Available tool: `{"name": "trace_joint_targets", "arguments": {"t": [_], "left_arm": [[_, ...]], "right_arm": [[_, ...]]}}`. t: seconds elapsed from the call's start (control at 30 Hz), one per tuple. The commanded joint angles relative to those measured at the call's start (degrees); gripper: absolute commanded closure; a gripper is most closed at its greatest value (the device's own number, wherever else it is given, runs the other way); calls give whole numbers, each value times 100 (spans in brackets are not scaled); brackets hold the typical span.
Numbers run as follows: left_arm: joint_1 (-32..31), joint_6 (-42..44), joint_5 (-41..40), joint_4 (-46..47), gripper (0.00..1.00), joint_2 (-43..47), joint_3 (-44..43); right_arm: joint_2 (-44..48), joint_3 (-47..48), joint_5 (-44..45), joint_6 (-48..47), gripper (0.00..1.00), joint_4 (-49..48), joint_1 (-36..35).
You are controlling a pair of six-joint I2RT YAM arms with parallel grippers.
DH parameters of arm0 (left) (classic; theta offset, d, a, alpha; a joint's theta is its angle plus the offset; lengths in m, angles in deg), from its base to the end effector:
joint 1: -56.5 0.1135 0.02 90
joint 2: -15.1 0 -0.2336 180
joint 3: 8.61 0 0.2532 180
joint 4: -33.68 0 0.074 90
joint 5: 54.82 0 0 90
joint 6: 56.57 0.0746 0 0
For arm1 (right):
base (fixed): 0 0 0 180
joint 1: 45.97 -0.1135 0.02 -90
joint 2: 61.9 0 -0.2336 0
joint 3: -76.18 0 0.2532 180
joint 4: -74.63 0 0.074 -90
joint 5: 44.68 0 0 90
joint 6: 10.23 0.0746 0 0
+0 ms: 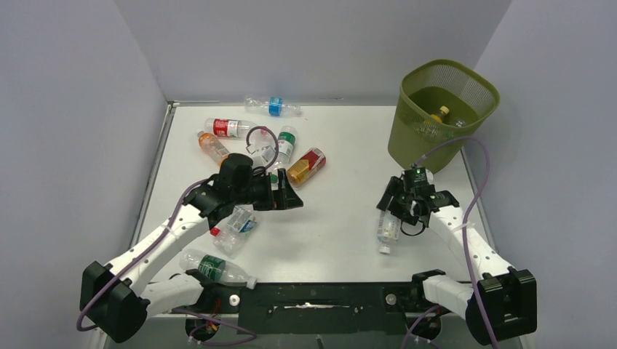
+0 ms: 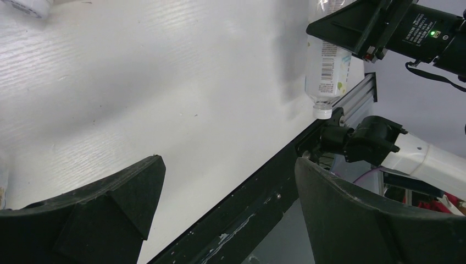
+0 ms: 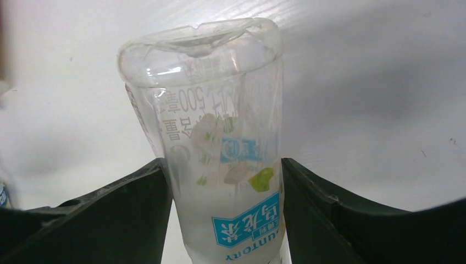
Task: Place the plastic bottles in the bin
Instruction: Pick up the plastic bottle at the center of the board.
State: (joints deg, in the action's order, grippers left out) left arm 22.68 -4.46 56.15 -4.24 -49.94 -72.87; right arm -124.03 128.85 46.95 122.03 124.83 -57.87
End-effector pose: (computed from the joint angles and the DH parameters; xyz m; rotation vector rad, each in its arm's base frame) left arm 0.2233 -0.1818 0.2320 0.1287 2.4209 -1.0414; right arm 0.2310 0.0465 0.1502 0.7017 2.5474 0.2927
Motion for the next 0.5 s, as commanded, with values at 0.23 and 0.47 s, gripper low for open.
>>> {"name": "trace_joint_targets", "arguments": {"t": [0.23,0.47], "left_arm": [[21,56,-113,159,10,604,-19],[43,182,-119,-9,10,760,-1]], "right_arm": [[-36,1858,514,-306,48,867,-171],[-192,3172,716,-550,48,1271,-165]]}}
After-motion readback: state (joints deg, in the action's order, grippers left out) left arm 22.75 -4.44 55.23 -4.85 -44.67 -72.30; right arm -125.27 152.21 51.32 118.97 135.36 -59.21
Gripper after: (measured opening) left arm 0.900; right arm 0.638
